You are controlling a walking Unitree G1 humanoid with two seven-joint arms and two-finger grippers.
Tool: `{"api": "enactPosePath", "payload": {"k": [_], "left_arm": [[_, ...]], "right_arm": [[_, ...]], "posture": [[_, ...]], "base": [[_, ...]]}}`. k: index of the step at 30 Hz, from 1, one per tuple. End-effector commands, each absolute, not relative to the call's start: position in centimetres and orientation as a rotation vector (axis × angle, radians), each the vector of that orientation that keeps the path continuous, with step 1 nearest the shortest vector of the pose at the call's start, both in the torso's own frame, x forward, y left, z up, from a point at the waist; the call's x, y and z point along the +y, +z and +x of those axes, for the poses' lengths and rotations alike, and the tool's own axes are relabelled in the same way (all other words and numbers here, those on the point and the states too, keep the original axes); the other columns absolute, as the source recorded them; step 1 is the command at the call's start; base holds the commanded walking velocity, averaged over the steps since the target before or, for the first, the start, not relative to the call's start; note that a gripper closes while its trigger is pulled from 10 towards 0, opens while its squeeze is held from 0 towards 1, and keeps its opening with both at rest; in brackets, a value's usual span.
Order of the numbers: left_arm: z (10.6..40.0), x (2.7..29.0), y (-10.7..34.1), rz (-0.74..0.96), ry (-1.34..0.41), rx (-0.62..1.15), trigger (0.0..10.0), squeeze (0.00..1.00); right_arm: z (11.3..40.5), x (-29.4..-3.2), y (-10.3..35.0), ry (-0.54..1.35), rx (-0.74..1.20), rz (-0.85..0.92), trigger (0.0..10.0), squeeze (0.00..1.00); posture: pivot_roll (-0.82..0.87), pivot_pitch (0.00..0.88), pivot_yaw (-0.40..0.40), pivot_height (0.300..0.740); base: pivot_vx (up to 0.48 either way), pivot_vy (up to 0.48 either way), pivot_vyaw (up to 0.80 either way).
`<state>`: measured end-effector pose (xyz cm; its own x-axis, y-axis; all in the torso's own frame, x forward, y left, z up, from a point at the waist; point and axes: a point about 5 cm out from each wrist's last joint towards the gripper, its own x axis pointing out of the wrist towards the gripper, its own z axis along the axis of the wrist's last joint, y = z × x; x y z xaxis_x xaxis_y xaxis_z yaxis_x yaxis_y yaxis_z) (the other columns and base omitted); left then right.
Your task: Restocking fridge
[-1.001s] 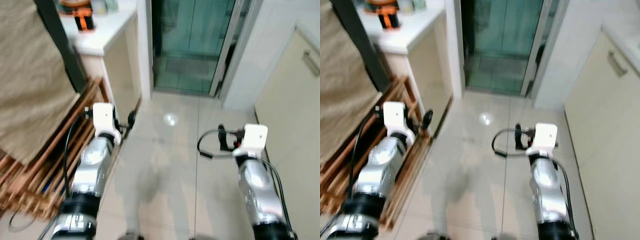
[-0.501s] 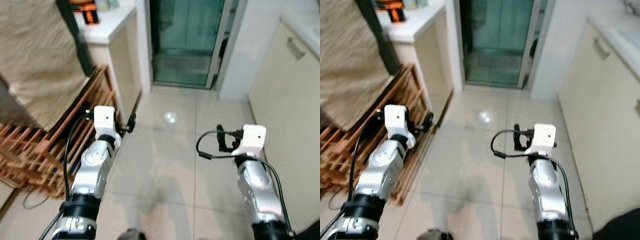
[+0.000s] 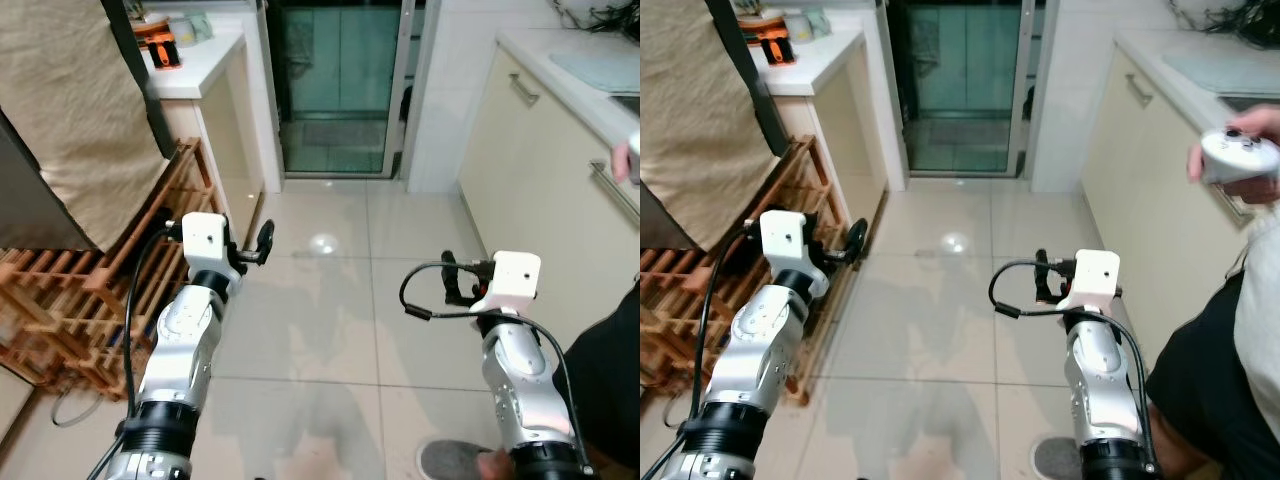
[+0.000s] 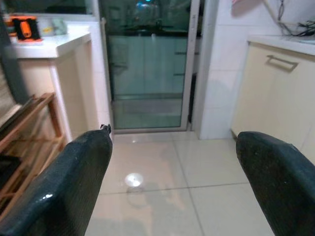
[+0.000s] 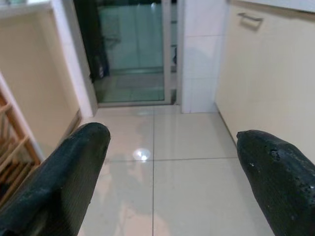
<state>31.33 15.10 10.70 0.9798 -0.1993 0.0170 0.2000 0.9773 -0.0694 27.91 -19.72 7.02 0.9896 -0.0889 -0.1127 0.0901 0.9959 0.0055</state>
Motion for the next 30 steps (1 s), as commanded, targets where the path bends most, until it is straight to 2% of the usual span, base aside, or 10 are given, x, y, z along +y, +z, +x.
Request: {"api": "enactPosePath", "payload": {"k": [1, 30], "left_arm": [[31.22, 16.13, 10.77, -0.048, -0.178, -0.011, 10.0, 0.00], [31.31, 16.24, 10.53, -0.063, -0.149, 0.003, 10.0, 0.00]], "right_arm": [[28.48, -18.50, 7.65, -0.055, 0.087, 0.032, 10.0, 0.00], [28.51, -18.52, 7.66, -0.051, 0.088, 0.031, 10.0, 0.00]], "posture": [[-0.11, 0.000, 0.050, 0.740], [-0.12, 0.004, 0.046, 0.740]], "base": [[0.000, 0.424, 0.00], [0.000, 0.433, 0.00]]}}
